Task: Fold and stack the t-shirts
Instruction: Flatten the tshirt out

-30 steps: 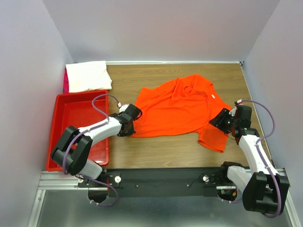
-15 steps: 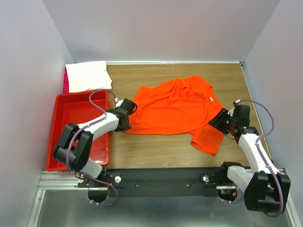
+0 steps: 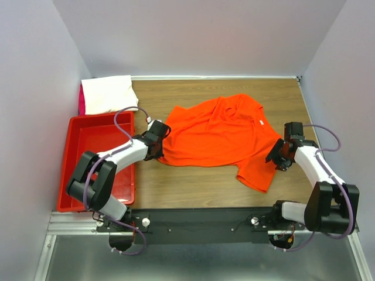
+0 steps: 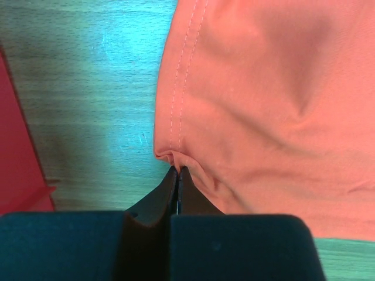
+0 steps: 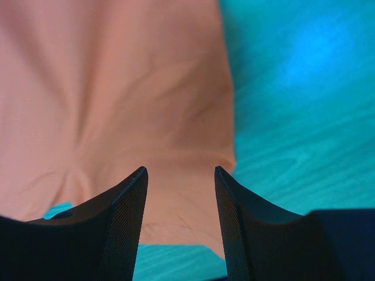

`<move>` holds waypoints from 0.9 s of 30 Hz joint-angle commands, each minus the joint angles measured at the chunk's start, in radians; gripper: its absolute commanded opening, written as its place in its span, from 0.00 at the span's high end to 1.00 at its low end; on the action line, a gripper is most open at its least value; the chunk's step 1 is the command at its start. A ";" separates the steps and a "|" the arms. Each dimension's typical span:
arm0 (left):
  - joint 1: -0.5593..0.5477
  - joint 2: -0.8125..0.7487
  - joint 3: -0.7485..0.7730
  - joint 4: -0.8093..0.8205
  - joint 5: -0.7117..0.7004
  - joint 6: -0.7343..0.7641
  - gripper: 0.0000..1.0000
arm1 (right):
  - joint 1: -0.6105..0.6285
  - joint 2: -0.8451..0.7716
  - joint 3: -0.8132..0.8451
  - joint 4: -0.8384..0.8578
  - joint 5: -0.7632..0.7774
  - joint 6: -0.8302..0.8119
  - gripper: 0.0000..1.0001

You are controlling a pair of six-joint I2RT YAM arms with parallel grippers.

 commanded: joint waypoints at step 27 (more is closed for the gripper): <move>0.013 -0.085 -0.005 0.052 0.042 0.056 1.00 | 0.005 -0.039 -0.085 -0.245 0.006 0.257 0.51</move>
